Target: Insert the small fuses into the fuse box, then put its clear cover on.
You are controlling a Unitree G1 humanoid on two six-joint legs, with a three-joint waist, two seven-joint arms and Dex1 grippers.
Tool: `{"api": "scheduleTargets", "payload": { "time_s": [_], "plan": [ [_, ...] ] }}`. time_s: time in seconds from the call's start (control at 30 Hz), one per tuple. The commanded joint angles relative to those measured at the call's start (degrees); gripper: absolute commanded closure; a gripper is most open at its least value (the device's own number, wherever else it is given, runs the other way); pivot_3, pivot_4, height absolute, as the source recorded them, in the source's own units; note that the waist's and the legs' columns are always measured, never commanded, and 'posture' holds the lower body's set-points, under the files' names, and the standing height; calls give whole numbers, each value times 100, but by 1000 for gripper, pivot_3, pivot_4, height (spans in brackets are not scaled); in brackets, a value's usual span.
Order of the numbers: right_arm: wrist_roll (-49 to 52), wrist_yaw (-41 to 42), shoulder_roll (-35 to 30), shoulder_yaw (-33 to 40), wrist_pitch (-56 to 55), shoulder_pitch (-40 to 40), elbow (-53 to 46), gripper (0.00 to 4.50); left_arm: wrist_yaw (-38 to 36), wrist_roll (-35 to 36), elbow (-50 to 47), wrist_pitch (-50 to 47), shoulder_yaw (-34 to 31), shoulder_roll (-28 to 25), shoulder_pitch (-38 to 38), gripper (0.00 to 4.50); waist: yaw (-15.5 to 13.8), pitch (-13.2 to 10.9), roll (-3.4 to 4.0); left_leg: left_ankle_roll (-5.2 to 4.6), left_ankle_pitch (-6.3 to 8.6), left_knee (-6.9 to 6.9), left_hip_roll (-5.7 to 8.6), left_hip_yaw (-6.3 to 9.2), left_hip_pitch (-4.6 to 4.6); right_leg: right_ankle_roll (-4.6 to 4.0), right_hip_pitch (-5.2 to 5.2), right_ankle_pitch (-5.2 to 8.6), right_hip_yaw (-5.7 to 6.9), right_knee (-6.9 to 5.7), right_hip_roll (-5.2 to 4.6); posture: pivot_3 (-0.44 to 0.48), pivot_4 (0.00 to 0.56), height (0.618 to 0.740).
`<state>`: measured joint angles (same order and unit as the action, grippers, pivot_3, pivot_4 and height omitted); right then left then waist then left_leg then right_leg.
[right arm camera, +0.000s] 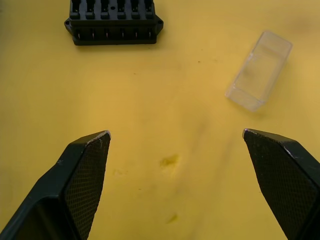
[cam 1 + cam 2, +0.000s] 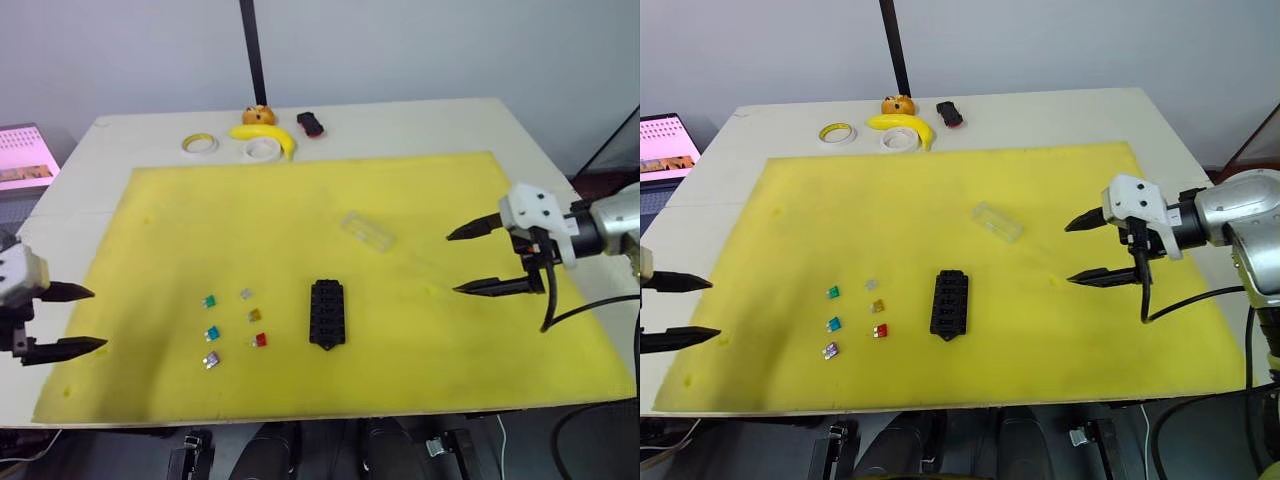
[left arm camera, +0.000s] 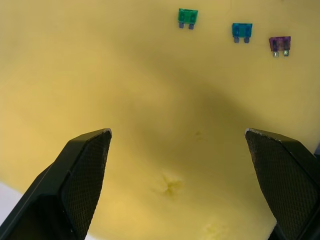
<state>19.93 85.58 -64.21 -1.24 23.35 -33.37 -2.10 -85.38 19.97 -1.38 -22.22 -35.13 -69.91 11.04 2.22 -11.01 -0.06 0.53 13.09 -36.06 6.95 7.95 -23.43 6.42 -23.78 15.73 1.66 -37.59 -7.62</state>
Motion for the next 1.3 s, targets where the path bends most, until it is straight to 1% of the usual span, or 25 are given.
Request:
{"api": "scheduleTargets", "payload": {
  "time_s": [0.03, 0.23, 0.5, 0.77, 1.0, 1.13, 1.3],
  "plan": [
    [88, -63, -112, 253, 7, 23, -198, 0, 43, 36, -107, -52, -30, -102, -65, 21, 2, 0, 0, 0, 0, 0, 0, 0, 0, 0, 0, 0, 0, 0, 0, 0, 150, 740],
    [115, -139, -64, 179, 111, -9, -289, 0, 123, 153, -260, -320, -46, -75, -106, 21, 1, 0, 0, 0, 0, -2, 0, -1, 0, 0, 0, 0, -1, 0, 0, 0, 150, 740],
    [136, -156, -31, 136, 146, -46, -310, 0, 80, 114, -183, -216, -148, 23, 68, 21, -2, 0, 0, 0, 0, -2, 0, -1, 0, 0, 0, 0, -1, 0, 0, 0, 150, 740],
    [171, -189, -3, 156, 155, -52, -319, 0, 42, 138, -12, -91, -87, 16, 52, 21, -4, 0, 0, 0, 0, -2, 0, -2, 0, 0, 0, -1, -1, 0, 0, 0, 150, 740],
    [288, -255, 47, 167, 267, -98, -367, 0, 72, 337, -19, -300, 29, 86, -7, 21, -1, 0, 0, 0, 0, -2, 0, -1, 0, 0, 0, -1, -1, 0, 0, 0, 150, 740],
    [481, -370, 290, 79, 597, -402, -460, 0, 150, 696, -310, -814, 137, 334, 49, 21, 30, 0, 1, 0, 0, -2, -1, -2, 0, -1, -1, -1, -3, -1, 1, 0, 150, 740],
    [610, -585, 761, -176, 901, -774, -940, 0, 406, 1395, -795, -1928, 109, 726, 242, 21, 18, 1, -1, 0, 0, -3, -3, -2, -1, -2, -3, -2, -5, -3, 3, 0, 150, 740]
  ]
}}
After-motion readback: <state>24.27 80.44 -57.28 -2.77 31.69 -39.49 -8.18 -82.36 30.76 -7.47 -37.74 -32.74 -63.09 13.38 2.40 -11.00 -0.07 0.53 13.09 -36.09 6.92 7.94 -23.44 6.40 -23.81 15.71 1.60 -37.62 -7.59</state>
